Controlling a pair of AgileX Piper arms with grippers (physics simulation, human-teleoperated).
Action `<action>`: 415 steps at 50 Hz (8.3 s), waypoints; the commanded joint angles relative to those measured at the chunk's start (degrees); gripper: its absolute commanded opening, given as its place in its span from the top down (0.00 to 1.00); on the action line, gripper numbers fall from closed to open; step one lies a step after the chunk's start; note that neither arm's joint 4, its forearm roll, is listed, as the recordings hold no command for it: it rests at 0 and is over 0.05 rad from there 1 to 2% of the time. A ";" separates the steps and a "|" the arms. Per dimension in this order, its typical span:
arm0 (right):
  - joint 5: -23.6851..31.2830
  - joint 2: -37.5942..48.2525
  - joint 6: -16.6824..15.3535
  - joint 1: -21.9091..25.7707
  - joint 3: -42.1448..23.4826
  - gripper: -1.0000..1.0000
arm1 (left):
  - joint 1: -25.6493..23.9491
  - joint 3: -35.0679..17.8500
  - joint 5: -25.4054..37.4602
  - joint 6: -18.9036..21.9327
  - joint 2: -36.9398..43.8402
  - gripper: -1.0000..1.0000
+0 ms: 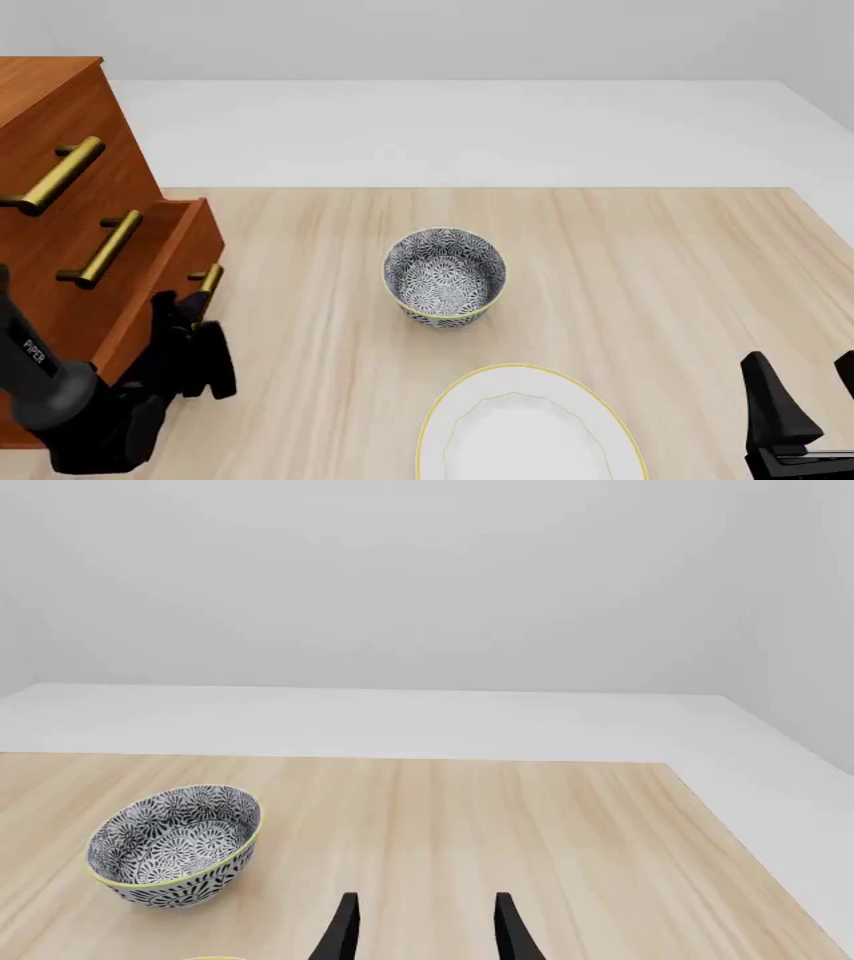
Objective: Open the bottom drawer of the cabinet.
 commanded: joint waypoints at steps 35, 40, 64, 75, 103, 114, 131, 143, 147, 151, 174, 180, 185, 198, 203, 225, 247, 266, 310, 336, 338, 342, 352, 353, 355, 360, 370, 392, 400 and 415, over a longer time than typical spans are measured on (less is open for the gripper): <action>0.00 -0.01 0.00 0.00 0.00 0.00 | -3.37 -5.16 0.01 -9.60 6.75 1.00; 0.00 0.01 -0.01 0.01 0.00 0.00 | -3.43 -5.39 0.01 -9.60 7.04 1.00; 0.00 0.01 0.00 0.00 0.00 0.00 | -3.60 -4.62 0.01 -9.95 6.41 0.00; 0.00 0.00 0.01 0.00 0.00 0.00 | -3.49 -3.82 0.01 -9.92 5.63 0.00; 0.00 0.00 0.00 0.00 0.00 0.00 | -4.54 -0.14 0.01 -11.70 1.42 0.00; 0.00 0.00 0.00 -0.01 0.00 0.00 | -4.58 0.17 0.01 -11.59 1.03 0.00; 0.00 0.01 0.01 0.00 0.00 0.00 | -3.99 11.14 0.02 -12.74 -11.19 0.00; 0.00 0.01 -0.01 0.00 0.00 0.00 | -4.93 19.18 0.02 -11.22 -21.90 0.00; 0.00 -0.01 0.02 0.00 0.00 0.00 | -5.72 19.28 0.02 -11.22 -23.26 0.00; 0.00 -0.01 0.00 0.01 0.00 0.00 | -6.80 19.31 0.02 -11.27 -24.01 0.00; 0.00 -0.01 -0.01 -0.01 0.00 0.00 | -14.02 19.31 0.06 -14.86 -31.04 0.00; 0.00 -0.01 0.00 0.00 0.00 0.00 | -14.34 19.31 77.59 -16.90 -112.10 0.00; 0.00 0.00 0.00 0.01 0.00 0.00 | -14.81 19.31 76.89 -16.98 -112.58 0.00; 0.00 0.01 -0.01 0.01 0.00 0.00 | -15.17 16.76 72.89 -26.26 -112.14 0.00; 0.00 0.00 0.01 0.00 0.00 0.00 | -16.46 12.25 76.87 -31.18 -112.23 0.00; 0.00 0.00 0.01 0.00 0.00 0.00 | -13.20 -4.32 85.53 -55.79 -106.47 0.00; 0.00 0.00 -0.01 0.01 0.00 0.00 | -10.25 -12.01 87.29 -76.76 -96.41 0.00; 0.00 0.00 0.00 0.01 0.00 0.00 | -9.21 -13.06 89.58 -87.37 -88.87 0.00; 0.00 -0.01 0.00 0.00 0.00 0.00 | -3.36 -9.22 91.65 -91.51 -81.84 0.00; 0.00 0.00 0.00 0.01 0.00 0.00 | 0.45 -8.35 90.44 -90.06 -79.08 0.00; 0.00 0.00 0.01 0.01 0.00 0.00 | 0.79 -8.49 90.34 -90.26 -78.78 0.00; 0.00 -0.01 -0.01 0.02 0.00 0.00 | 0.97 -9.01 90.62 -89.78 -78.63 0.00; 0.00 0.00 -0.01 0.00 0.00 0.00 | 2.31 -9.42 90.47 -88.58 -78.01 0.00; 0.00 0.01 -0.01 0.00 0.00 0.00 | 2.34 -9.34 90.36 -88.36 -77.91 0.00; 0.00 0.00 0.00 -0.01 0.00 0.00 | 2.76 -8.96 89.71 -88.45 -77.44 0.00; 0.00 -0.01 -0.02 0.00 0.00 0.00 | 3.46 -8.31 88.44 -87.87 -76.22 0.00; 0.00 -0.01 0.00 -0.01 0.00 0.00 | 4.66 -8.27 87.72 -87.04 -74.90 0.00; 0.00 0.00 0.00 0.00 0.00 0.00 | 7.10 -8.92 86.34 -85.70 -71.22 0.00; 0.00 0.00 0.00 0.00 0.00 0.00 | 7.51 -8.90 85.70 -85.94 -70.05 0.00; 0.00 -0.01 0.01 0.00 0.00 0.00 | 8.23 -9.37 84.48 -85.74 -67.42 0.00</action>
